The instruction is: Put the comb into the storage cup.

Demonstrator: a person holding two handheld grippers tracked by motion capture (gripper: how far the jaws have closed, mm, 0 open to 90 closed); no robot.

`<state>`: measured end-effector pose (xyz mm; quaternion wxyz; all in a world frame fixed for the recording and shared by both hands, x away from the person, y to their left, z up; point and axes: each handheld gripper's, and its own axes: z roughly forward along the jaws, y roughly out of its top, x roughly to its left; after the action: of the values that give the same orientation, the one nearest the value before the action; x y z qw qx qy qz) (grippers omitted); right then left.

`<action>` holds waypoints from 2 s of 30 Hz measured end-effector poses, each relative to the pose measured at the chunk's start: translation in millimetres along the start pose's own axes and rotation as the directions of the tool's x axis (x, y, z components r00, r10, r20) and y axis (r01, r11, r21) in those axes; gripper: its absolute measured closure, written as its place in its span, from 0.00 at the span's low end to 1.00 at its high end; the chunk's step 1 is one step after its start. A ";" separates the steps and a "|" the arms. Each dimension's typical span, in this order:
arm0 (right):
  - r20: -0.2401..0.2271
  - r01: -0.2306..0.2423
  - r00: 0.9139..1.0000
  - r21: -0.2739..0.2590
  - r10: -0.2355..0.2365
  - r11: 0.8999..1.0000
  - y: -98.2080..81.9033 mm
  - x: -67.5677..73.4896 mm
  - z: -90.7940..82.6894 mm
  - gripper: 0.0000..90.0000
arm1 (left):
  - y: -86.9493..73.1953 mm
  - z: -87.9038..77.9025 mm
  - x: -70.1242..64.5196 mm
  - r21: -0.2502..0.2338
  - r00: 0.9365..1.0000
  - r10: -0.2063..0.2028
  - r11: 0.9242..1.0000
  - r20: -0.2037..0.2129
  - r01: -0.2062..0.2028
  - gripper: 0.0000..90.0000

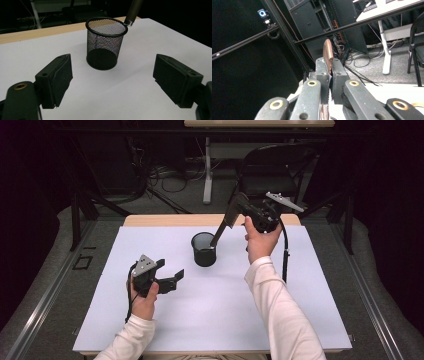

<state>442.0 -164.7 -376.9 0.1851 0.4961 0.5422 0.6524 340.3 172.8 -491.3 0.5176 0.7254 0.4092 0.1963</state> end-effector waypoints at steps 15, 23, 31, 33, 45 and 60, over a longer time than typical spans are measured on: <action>0.054 -0.056 0.997 -0.045 0.059 0.997 3.1 1.1 15.2 0.97 | 0.5 -0.5 0.9 -0.003 1.000 -0.001 1.000 -0.003 0.001 0.18; 0.095 -0.032 0.995 -0.050 0.037 0.998 0.6 6.0 24.3 0.97 | 0.6 -0.8 1.3 -0.007 1.000 -0.003 1.000 -0.002 0.003 0.18; 0.104 -0.019 0.994 -0.030 0.022 0.999 -6.6 6.5 32.9 0.97 | 1.3 -2.2 2.6 -0.008 1.000 -0.002 1.000 -0.003 0.002 0.18; 0.105 -0.011 0.994 -0.026 0.014 1.000 -8.7 6.8 35.5 0.97 | 1.6 -2.7 3.7 -0.012 1.000 -0.005 1.000 -0.006 0.005 0.18; 0.116 -0.002 0.993 0.008 0.001 1.000 -25.6 2.4 47.1 0.97 | 1.3 -2.5 4.5 -0.007 1.000 -0.006 1.000 -0.010 0.006 0.18; 0.123 -0.006 0.992 0.068 -0.003 0.998 -47.1 -1.7 56.4 0.97 | 0.9 -2.7 4.6 -0.004 1.000 -0.009 1.000 -0.014 0.009 0.18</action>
<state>476.7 -120.3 -424.1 0.2006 0.5417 0.5514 0.6018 341.4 177.9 -490.1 0.5169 0.7212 0.4156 0.2000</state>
